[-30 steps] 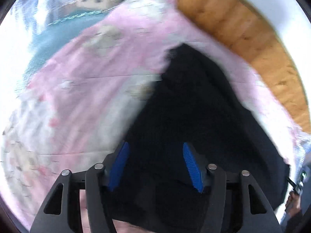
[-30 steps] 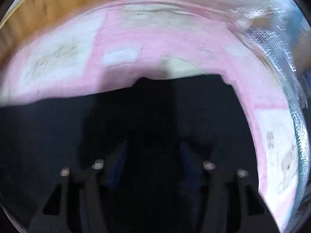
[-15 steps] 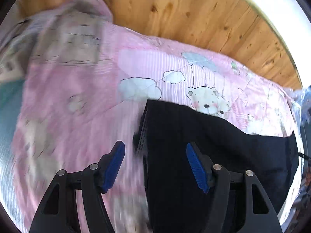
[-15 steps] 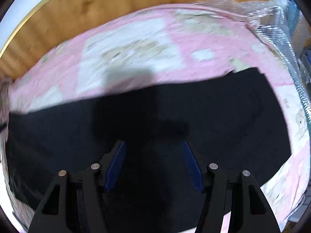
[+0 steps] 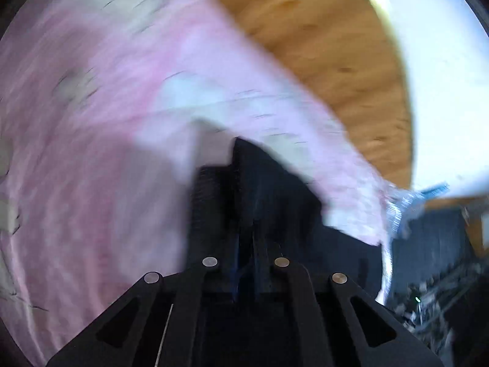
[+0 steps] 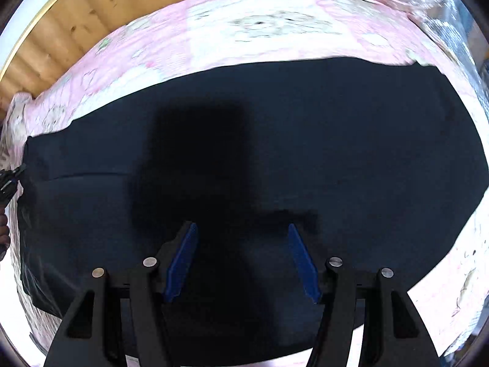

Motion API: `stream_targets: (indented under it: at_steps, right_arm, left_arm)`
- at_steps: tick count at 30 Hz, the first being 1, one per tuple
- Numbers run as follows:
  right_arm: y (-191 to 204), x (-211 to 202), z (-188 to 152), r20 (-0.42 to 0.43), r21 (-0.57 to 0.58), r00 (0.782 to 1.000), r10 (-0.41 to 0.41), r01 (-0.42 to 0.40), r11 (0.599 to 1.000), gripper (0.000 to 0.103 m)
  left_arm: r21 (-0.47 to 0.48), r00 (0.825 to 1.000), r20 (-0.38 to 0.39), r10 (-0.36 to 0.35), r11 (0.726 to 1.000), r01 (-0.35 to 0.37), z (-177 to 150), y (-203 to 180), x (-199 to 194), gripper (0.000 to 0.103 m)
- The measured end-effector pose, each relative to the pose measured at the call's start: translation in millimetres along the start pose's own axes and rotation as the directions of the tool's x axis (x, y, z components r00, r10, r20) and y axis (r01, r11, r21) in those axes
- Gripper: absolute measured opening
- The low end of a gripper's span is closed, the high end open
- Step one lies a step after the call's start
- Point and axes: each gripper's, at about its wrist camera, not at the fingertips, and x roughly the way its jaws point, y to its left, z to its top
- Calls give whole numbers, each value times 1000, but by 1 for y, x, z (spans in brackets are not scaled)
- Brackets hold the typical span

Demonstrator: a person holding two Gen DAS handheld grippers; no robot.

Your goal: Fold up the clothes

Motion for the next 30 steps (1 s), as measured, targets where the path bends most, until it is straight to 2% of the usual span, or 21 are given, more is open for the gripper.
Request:
stream_targets:
  at_steps: [3,5,6,7,8,9,10,12,15,17,18,19,20,22,24,26,27,29,30]
  right_arm:
    - [26,-12,12,28,-51,999,33,-32,998,62]
    - [47,-16,22,38,-89,998,56,-52,995,62]
    - [56,-16,27,40,-101,997,67,-63,993,62]
    - [67,-16,32,43,-115,996,82,-77,990,62]
    - [81,-17,37,45,-134,993,107,-100,986,62]
    - [96,-17,41,49,-162,990,134,-124,979,62]
    - [116,-19,43,55,-208,985,165,-151,966,62]
    - [151,-19,47,58,-291,976,211,-186,939,62]
    - [201,-9,56,60,-394,972,226,-185,900,62]
    - [220,9,67,60,-416,977,207,-164,895,62]
    - [227,21,72,53,-424,982,181,-142,895,62]
    - [228,41,75,30,-426,992,121,-97,899,62]
    - [230,54,78,16,-433,997,79,-64,899,71]
    - [234,56,79,27,-462,997,72,-51,885,73]
    - [229,45,77,36,-454,995,88,-62,889,61]
    - [218,20,61,69,-448,988,141,-95,889,61]
    - [212,18,47,56,-453,987,149,-108,885,61]
    - [201,19,20,20,-464,988,153,-126,877,62]
    - [198,34,6,-27,-477,992,120,-118,871,63]
  left_arm:
    - [-10,1000,23,9,1000,-8,-1,1,-9,24]
    - [17,999,33,14,1000,-14,1,-8,-11,46]
    - [39,999,19,33,999,-34,2,-12,-7,50]
    - [70,997,5,71,995,-71,1,-16,-1,50]
    - [105,990,-2,142,984,-141,0,-18,5,24]
    - [142,975,-5,223,965,-220,-1,-20,11,7]
    - [139,970,5,244,960,-242,-3,-17,11,7]
    - [99,971,14,240,966,-241,-7,-11,7,7]
    - [83,969,18,244,966,-245,-10,-11,5,12]
    - [84,956,48,288,953,-291,-12,-17,-7,20]
    - [84,947,70,313,944,-319,-16,-20,-15,20]
    - [83,936,93,339,934,-347,-20,-24,-23,20]
    - [70,930,121,347,932,-356,-29,-29,-35,20]
    - [55,943,127,309,947,-318,-50,-30,-58,20]
    - [87,973,69,221,970,-226,-83,-39,-68,20]
    - [131,986,-2,164,978,-162,-117,-43,-73,21]
    - [155,986,-48,161,976,-152,-136,-42,-70,21]
    - [163,970,-118,214,968,-193,-169,-26,-57,18]
    - [143,980,-104,168,978,-152,-183,-17,-57,19]
